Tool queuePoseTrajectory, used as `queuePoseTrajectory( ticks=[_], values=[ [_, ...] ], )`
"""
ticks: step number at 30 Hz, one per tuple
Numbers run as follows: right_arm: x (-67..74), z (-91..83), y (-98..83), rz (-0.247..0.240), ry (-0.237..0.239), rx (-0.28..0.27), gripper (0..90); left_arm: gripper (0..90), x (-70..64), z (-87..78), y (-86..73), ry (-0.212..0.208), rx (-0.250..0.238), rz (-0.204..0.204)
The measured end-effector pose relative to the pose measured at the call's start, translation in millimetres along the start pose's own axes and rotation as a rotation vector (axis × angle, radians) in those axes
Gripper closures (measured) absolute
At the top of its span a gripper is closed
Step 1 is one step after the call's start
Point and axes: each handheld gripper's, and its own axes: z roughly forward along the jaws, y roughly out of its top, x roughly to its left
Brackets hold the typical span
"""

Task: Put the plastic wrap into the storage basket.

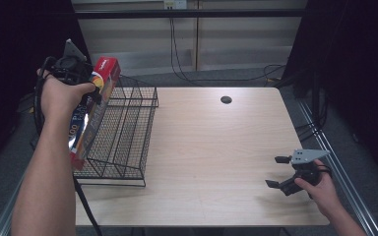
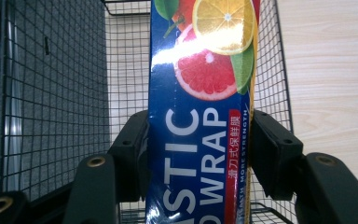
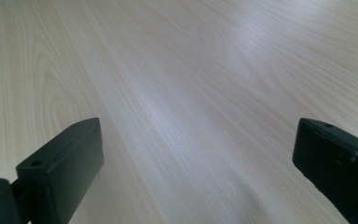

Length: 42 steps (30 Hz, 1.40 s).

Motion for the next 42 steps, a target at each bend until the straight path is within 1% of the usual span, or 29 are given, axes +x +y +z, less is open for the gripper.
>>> queuePoseTrajectory(
  ticks=[4,5,6,7,8,13,14,15,17,22,23,25,26,27,28,29,32,33,34,36,38,39,40,42],
  values=[
    [0.3,0.9,0.3,-0.001,0.001,0.002,1.5,44.5,5.1,2.4,0.0,0.008,0.004,-0.007],
    [0.4,0.8,0.3,0.0,0.0,0.001,1.5,44.5,7.1,4.4,-0.8,0.008,0.003,-0.021],
    [0.4,0.7,0.3,0.0,0.002,0.0,1.5,44.5,7.1,4.4,-0.8,0.008,0.003,-0.021],
    [0.4,0.7,0.3,0.0,0.002,0.0,1.5,44.5,8.8,5.3,-1.1,0.012,0.005,-0.018],
    [0.4,0.6,0.1,0.001,0.002,0.001,1.5,44.4,10.8,7.2,-1.7,0.021,0.006,-0.026],
    [0.6,0.9,-0.2,0.0,0.001,0.002,1.5,44.3,15.9,9.8,-2.1,0.019,0.016,-0.044],
    [0.6,0.9,-0.2,0.001,0.0,0.003,1.5,44.3,15.9,9.8,-2.1,0.019,0.016,-0.044],
    [0.6,1.0,-0.2,0.001,0.0,0.003,1.5,44.2,16.4,10.5,-2.2,0.021,0.012,-0.069],
    [0.7,1.0,-0.3,0.001,-0.002,0.002,1.5,44.0,18.1,11.6,-2.2,0.027,0.011,-0.07],
    [0.5,1.2,-0.8,0.0,-0.001,0.0,1.5,43.8,19.1,14.6,-2.3,0.026,0.016,-0.084],
    [0.5,1.2,-1.0,0.001,-0.002,0.0,1.5,43.8,18.5,16.6,-2.3,0.035,0.014,-0.093],
    [0.5,1.0,-1.0,0.001,-0.005,0.002,1.5,43.6,18.8,17.4,-2.3,0.041,0.012,-0.091],
    [0.5,1.0,-1.1,0.0,-0.005,0.002,1.5,43.6,18.0,18.4,-2.4,0.04,0.013,-0.103],
    [0.5,1.0,-1.1,0.0,-0.005,0.002,1.5,43.6,19.1,19.1,-1.9,0.048,0.018,-0.086],
    [0.7,1.2,-1.3,0.002,-0.004,0.003,1.5,43.6,18.9,20.1,-1.8,0.05,0.019,-0.085],
    [0.5,1.7,-1.6,0.002,0.005,0.006,1.5,43.5,18.2,21.2,-1.7,0.052,0.022,-0.09],
    [0.6,2.2,-1.9,0.002,0.004,0.005,1.5,43.4,18.6,24.0,-1.2,0.056,0.029,-0.086],
    [0.2,2.5,-2.0,0.002,0.002,0.005,1.5,43.4,18.9,24.8,-1.2,0.049,0.031,-0.09],
    [0.5,2.4,-2.0,0.003,-0.003,0.009,1.5,43.3,19.9,26.4,-1.2,0.053,0.032,-0.101],
    [0.5,2.6,-2.1,0.003,-0.002,0.01,1.5,43.3,20.7,27.1,-1.2,0.056,0.033,-0.1],
    [0.9,2.9,-2.3,0.004,0.002,0.011,1.5,43.2,21.0,29.1,-1.2,0.06,0.034,-0.109],
    [1.0,3.0,-2.3,0.003,0.002,0.011,1.5,43.2,20.6,30.5,-1.3,0.055,0.038,-0.116],
    [1.0,3.0,-2.3,0.003,0.002,0.011,1.5,43.1,20.6,30.5,-1.3,0.055,0.038,-0.116],
    [0.9,3.2,-2.4,0.002,0.007,0.013,1.5,43.1,20.2,32.1,-1.2,0.067,0.045,-0.103]
  ],
)
